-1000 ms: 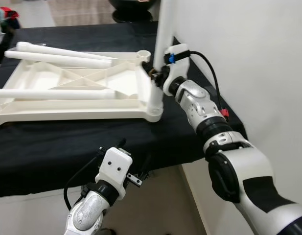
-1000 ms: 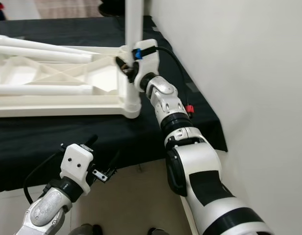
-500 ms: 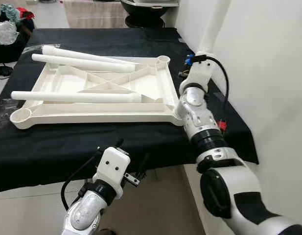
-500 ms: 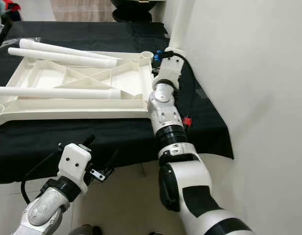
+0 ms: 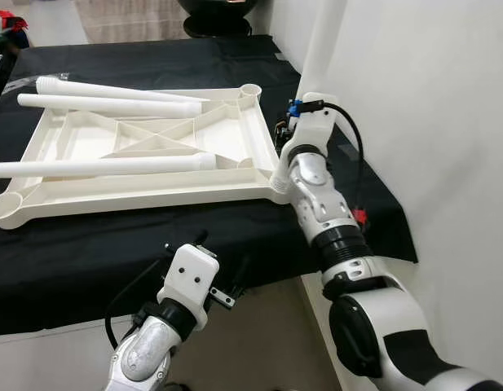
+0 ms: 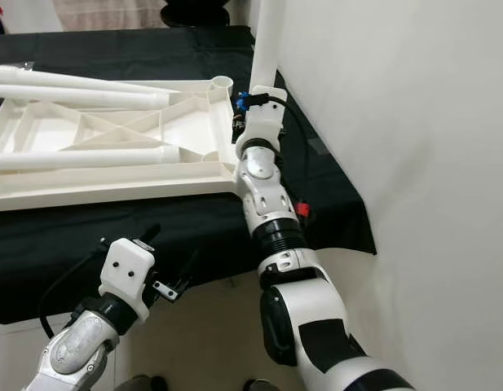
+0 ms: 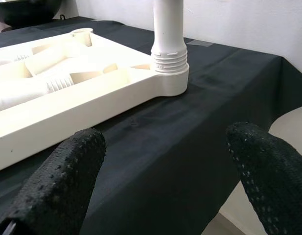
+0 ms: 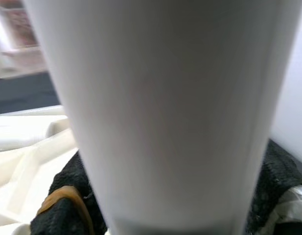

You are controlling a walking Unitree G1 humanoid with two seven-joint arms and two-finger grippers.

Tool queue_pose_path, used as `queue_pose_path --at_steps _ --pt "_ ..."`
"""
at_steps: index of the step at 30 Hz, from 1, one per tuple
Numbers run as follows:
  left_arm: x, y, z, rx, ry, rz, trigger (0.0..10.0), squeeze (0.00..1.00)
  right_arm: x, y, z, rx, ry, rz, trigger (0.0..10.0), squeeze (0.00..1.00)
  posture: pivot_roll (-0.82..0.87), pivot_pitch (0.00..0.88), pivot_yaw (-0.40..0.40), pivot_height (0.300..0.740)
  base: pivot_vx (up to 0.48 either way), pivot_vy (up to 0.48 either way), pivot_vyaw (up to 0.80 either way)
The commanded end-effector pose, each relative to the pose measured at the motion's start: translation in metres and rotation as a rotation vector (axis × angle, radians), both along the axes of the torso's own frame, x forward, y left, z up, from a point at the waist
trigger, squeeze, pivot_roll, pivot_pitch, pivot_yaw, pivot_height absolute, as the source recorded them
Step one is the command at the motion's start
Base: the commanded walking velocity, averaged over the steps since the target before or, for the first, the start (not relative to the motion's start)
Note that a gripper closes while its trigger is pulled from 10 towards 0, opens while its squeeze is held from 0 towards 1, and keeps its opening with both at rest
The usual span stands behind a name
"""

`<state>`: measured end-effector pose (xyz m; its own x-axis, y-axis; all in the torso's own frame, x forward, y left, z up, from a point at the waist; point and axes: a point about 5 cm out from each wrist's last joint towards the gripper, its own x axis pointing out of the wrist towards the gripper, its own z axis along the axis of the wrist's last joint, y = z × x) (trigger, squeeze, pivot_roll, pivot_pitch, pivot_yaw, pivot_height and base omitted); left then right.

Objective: Building children table

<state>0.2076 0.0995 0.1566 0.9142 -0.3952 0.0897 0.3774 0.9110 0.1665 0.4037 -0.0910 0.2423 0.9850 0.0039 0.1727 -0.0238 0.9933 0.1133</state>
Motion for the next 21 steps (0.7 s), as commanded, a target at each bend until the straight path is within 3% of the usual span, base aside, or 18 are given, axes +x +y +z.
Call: queue_pose_path --at_steps 1,3,4,7,8,10,11,15,18,21 --pt "-0.001 -0.001 -0.004 0.004 0.019 -0.005 10.0 0.00 -0.001 0.003 -0.007 0.039 0.003 0.189 10.0 0.00 0.09 0.156 -0.090 0.740 0.000 0.000 0.00" --pt "-0.001 -0.001 -0.005 0.003 0.022 -0.010 10.0 0.00 -0.005 0.008 -0.012 0.068 0.039 0.498 10.0 0.00 0.09 0.155 -0.089 0.740 0.000 0.000 0.00" --pt "-0.001 -0.001 -0.005 0.002 0.023 -0.011 10.0 0.00 -0.007 0.009 -0.012 0.075 0.043 0.587 10.0 0.00 0.09 0.155 -0.089 0.740 0.000 0.000 0.00" --pt "-0.001 -0.001 -0.005 0.001 0.023 -0.011 10.0 0.00 -0.008 0.009 -0.012 0.074 0.041 0.626 10.0 0.00 0.09 0.155 -0.089 0.740 0.000 0.000 0.00" --pt "-0.001 -0.002 -0.005 0.001 0.022 -0.012 10.0 0.00 -0.011 0.007 -0.012 0.058 0.042 0.713 10.0 0.00 0.09 0.155 -0.089 0.740 0.000 0.000 0.00" --pt "-0.001 -0.002 -0.005 0.001 0.022 -0.012 10.0 0.00 -0.011 0.007 -0.012 0.058 0.042 0.713 10.0 0.00 0.09 0.155 -0.089 0.740 0.000 0.000 0.00" --pt "-0.001 -0.002 -0.005 0.005 0.020 -0.012 10.0 0.00 -0.017 0.003 -0.014 0.012 0.053 0.876 10.0 0.00 0.10 0.147 -0.090 0.740 0.000 0.000 0.00" --pt "-0.001 -0.001 -0.005 0.007 0.020 -0.012 10.0 0.00 -0.019 0.001 -0.015 -0.013 0.063 0.943 10.0 0.00 0.10 0.142 -0.089 0.740 0.000 0.000 0.00" --pt "-0.003 -0.001 -0.006 0.008 0.019 -0.011 10.0 0.00 -0.027 0.006 -0.010 -0.086 0.039 1.158 10.0 0.00 0.11 0.125 -0.093 0.740 0.000 0.000 0.00" --pt "-0.003 -0.002 -0.006 0.007 0.019 -0.013 10.0 0.00 -0.032 0.008 -0.009 -0.141 0.027 1.263 10.0 0.00 0.11 0.115 -0.097 0.740 0.000 0.000 0.00"
